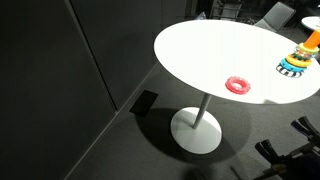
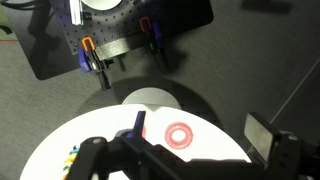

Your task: Place the stack on top of the red ring

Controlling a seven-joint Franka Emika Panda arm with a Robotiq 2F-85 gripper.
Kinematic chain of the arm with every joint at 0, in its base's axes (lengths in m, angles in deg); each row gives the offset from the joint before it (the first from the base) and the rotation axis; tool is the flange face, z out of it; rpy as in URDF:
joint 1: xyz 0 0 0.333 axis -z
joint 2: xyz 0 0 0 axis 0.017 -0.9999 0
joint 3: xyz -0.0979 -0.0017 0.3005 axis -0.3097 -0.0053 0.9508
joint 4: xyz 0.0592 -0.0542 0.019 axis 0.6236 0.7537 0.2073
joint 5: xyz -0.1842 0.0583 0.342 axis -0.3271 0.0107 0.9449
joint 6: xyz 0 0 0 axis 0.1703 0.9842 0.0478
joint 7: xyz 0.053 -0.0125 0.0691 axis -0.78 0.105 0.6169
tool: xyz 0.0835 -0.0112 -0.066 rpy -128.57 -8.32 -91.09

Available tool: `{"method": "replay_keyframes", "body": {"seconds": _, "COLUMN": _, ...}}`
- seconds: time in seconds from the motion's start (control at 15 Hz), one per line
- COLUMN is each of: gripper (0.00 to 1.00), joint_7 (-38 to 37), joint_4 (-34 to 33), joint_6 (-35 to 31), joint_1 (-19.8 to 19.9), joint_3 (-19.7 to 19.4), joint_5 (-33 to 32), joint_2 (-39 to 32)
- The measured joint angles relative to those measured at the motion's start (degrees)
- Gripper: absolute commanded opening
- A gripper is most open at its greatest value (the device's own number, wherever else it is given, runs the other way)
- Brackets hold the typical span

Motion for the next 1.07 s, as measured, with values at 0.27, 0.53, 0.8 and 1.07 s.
{"method": "replay_keyframes", "body": {"seconds": 0.27, "gripper": 1.0, "joint_7": 0.1, "joint_4": 1.3, "joint_6": -8.5, "joint_1": 1.4, "joint_3": 0.0, "joint_5": -4.3, "joint_2": -1.9}}
{"method": "replay_keyframes", "body": {"seconds": 0.53, "gripper": 1.0, "joint_7": 0.1, "joint_4": 6.1, "joint_6": -18.2, "joint_1": 2.1, "joint_3": -0.6, "joint_5": -6.8, "joint_2": -4.3}}
{"method": "replay_keyframes", "body": {"seconds": 0.8, "gripper": 1.0, "joint_7": 0.1, "joint_4": 10.8, "joint_6": -26.1, "joint_1": 2.6, "joint_3": -2.3, "joint_5": -8.8, "joint_2": -7.3}}
{"method": "replay_keyframes", "body": {"seconds": 1.07, "gripper": 1.0, "joint_7": 0.1, "joint_4": 13.4, "joint_6": -30.1, "joint_1": 3.4, "joint_3": -4.2, "joint_5": -10.7, "joint_2": -10.5}}
